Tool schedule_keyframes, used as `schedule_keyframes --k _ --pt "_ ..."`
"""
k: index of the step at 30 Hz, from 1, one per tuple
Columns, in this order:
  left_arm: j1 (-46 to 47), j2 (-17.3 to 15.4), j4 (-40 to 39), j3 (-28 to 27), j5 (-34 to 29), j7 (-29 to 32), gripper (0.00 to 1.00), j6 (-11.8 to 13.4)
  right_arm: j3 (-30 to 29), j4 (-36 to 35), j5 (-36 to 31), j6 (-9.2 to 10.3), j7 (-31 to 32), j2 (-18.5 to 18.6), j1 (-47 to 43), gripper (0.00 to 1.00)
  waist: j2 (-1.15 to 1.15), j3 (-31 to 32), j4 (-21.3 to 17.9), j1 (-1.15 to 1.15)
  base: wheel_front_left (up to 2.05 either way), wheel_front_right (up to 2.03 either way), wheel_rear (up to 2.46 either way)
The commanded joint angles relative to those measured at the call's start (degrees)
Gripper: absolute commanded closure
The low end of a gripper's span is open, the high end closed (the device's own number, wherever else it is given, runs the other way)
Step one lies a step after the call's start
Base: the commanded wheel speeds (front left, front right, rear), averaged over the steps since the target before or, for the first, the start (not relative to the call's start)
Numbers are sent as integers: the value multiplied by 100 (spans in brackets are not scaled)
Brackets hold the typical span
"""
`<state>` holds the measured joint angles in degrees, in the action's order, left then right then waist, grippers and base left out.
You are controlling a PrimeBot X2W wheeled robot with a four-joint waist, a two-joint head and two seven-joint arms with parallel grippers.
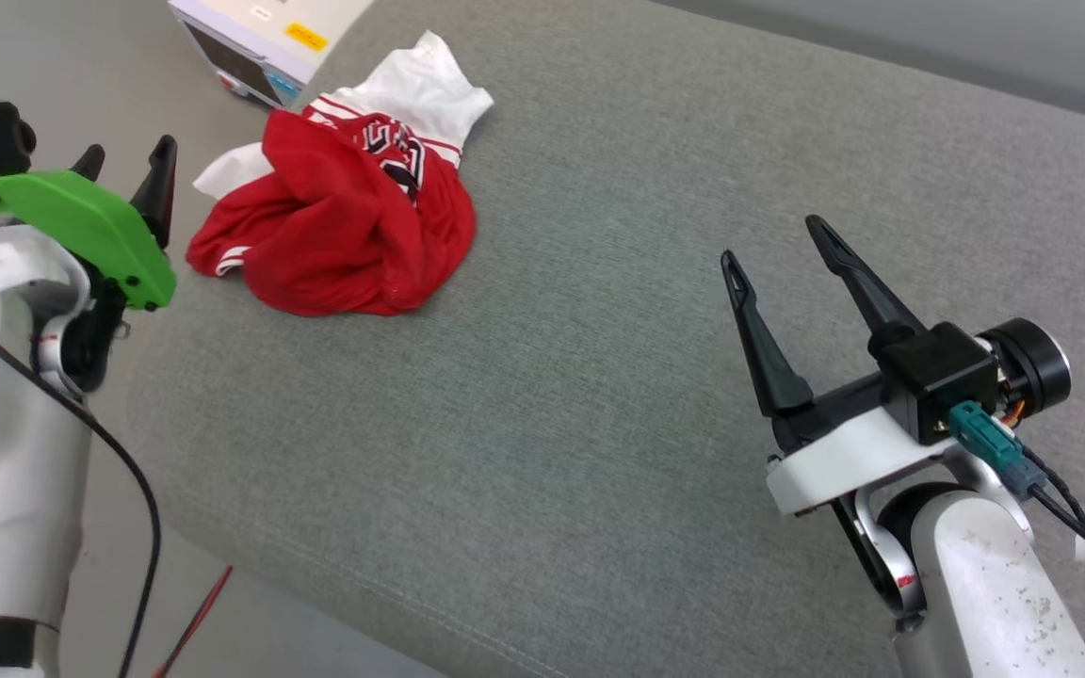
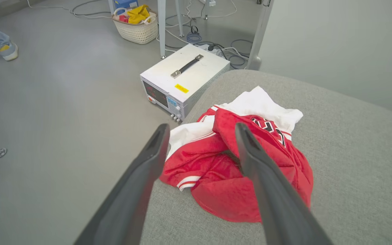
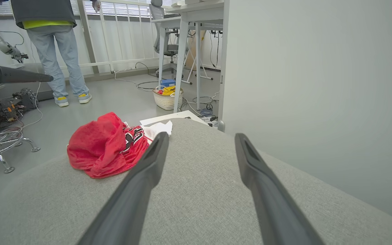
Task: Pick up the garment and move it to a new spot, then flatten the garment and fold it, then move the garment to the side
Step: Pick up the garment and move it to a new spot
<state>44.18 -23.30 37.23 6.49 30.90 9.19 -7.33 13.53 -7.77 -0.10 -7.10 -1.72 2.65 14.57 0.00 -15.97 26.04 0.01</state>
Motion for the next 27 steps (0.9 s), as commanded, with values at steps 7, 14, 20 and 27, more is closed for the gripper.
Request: schedule_keyframes --k 7,14,20,27 --pt "478 -798 357 1084 1482 1244 0 -15 30 -88 -130 -39 25 46 371 0 0 -982 -827 -1 0 0 0" --pt "550 -1235 713 1558 2352 1653 0 -15 11 -165 -192 -39 59 67 509 0 0 -1312 -1004 -1 0 0 0" --pt "377 -1198 1147 1870 2922 2248 0 -15 30 -171 -174 -39 84 92 563 0 0 -1360 -1064 -1 0 0 0" --pt "416 -1121 1302 2195 3016 2223 100 -15 26 -201 -165 -39 133 96 602 0 0 -1325 -1054 -1 0 0 0"
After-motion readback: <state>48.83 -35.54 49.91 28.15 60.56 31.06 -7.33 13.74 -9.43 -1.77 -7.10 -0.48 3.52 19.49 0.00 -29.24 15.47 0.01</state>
